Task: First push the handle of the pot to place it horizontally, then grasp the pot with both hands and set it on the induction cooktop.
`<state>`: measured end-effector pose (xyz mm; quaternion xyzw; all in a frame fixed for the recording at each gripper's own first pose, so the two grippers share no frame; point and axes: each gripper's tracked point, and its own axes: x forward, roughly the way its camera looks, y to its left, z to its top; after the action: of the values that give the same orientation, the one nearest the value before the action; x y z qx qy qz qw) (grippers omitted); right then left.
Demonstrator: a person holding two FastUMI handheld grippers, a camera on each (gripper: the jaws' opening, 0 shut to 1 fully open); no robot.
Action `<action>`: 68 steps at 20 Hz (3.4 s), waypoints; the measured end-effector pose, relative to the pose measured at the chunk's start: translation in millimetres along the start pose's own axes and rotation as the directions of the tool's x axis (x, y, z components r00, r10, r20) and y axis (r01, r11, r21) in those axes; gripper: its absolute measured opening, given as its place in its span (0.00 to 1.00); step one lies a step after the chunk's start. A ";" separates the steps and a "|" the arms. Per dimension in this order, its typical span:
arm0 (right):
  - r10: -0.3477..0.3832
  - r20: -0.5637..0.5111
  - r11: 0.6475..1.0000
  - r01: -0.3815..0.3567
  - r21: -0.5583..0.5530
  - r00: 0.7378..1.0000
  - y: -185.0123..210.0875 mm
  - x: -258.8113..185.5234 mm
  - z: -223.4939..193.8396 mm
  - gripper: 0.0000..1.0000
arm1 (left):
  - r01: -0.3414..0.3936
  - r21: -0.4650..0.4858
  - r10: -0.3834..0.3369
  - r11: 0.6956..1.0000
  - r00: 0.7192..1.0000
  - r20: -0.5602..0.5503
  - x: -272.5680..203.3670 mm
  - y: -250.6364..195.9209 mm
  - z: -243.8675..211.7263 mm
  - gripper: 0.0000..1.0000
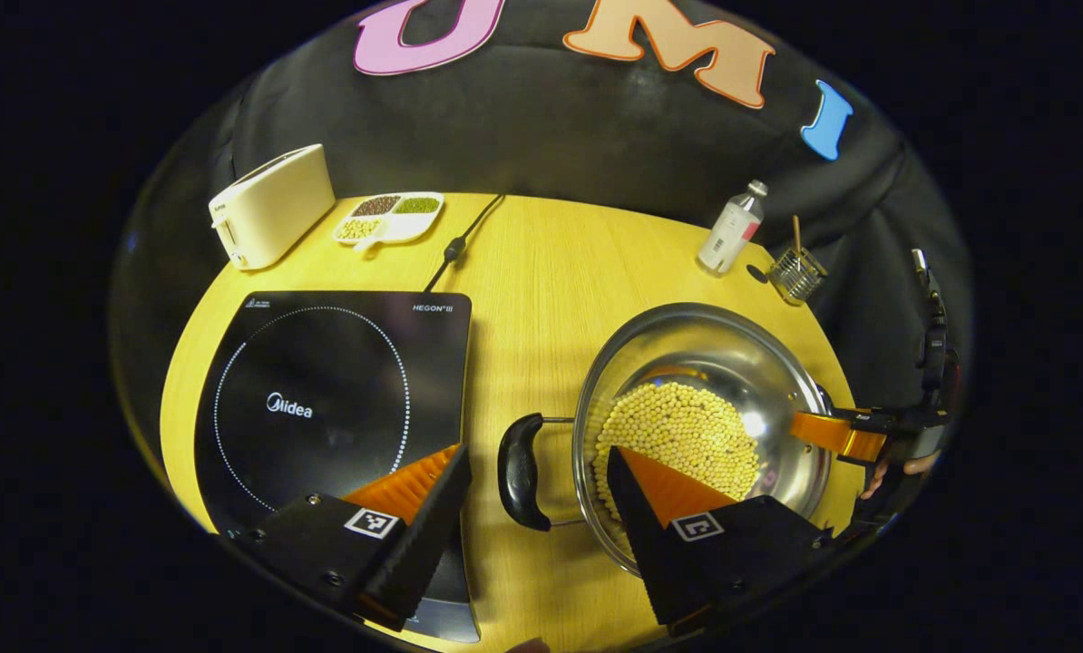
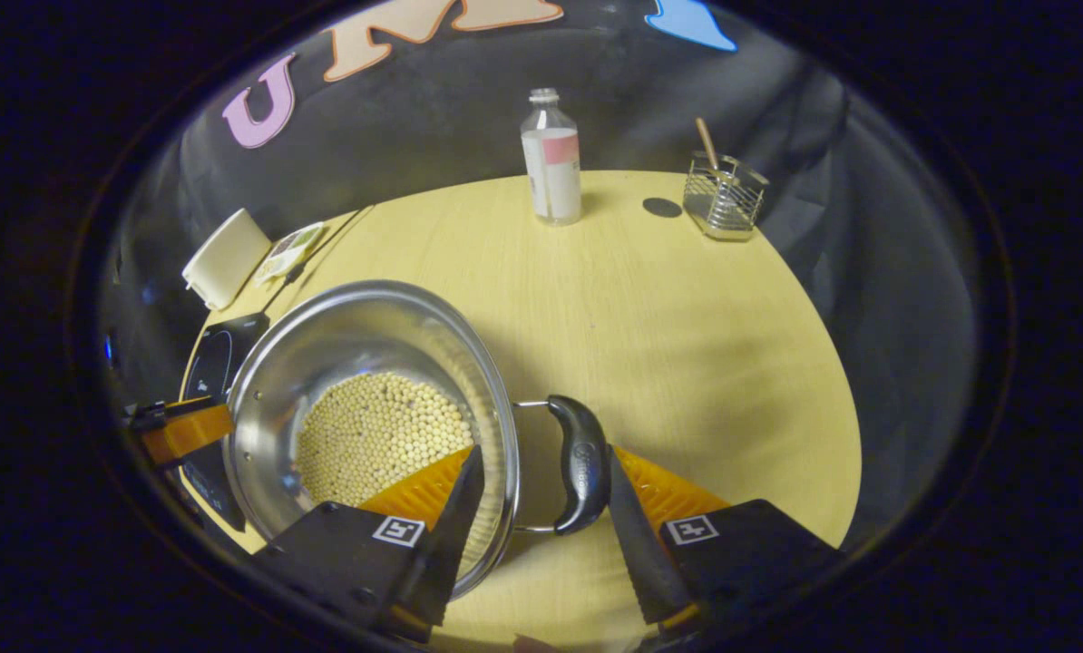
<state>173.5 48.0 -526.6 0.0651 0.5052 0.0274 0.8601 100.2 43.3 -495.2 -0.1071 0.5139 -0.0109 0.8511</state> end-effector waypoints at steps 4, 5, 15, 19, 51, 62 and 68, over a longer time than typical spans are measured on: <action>0.023 -0.030 1.000 -0.022 0.014 0.999 2.1 9.7 -2.4 0.74 | 0.019 -0.014 -0.019 1.000 0.999 -0.036 14.0 -3.4 -7.3 0.92; 0.024 -0.036 1.000 -0.023 0.021 0.999 1.4 7.6 -3.8 0.72 | 0.025 -0.013 -0.025 1.000 0.999 -0.043 18.5 -4.2 -8.7 0.90; 0.061 -0.070 0.995 -0.055 0.084 0.996 -0.2 11.7 -4.2 0.53 | 0.050 0.011 -0.049 0.999 0.995 -0.084 36.3 -2.5 -16.2 0.64; 0.059 -0.067 0.996 -0.055 0.070 0.996 1.6 6.7 -0.2 0.53 | 0.032 -0.008 -0.033 0.999 0.995 -0.090 26.7 0.3 -19.9 0.60; 0.028 -0.036 0.992 -0.023 0.122 0.999 -15.9 -16.7 18.6 0.48 | 0.051 0.061 -0.051 0.997 0.999 0.005 -50.0 280.6 45.6 0.58; 0.057 -0.056 0.993 -0.051 0.105 0.997 -13.6 -14.8 15.1 0.48 | 0.002 0.088 -0.008 0.996 0.998 0.069 -49.2 307.6 58.9 0.63; 0.074 -0.030 0.992 -0.070 0.101 0.997 -12.2 -13.2 18.9 0.67 | -0.096 0.163 0.093 0.982 0.995 0.029 -49.5 313.2 48.0 0.80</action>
<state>183.3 32.8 -507.8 0.1258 0.5176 0.0342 0.8457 90.3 363.8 -491.0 -0.0120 0.5067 -0.0116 0.8620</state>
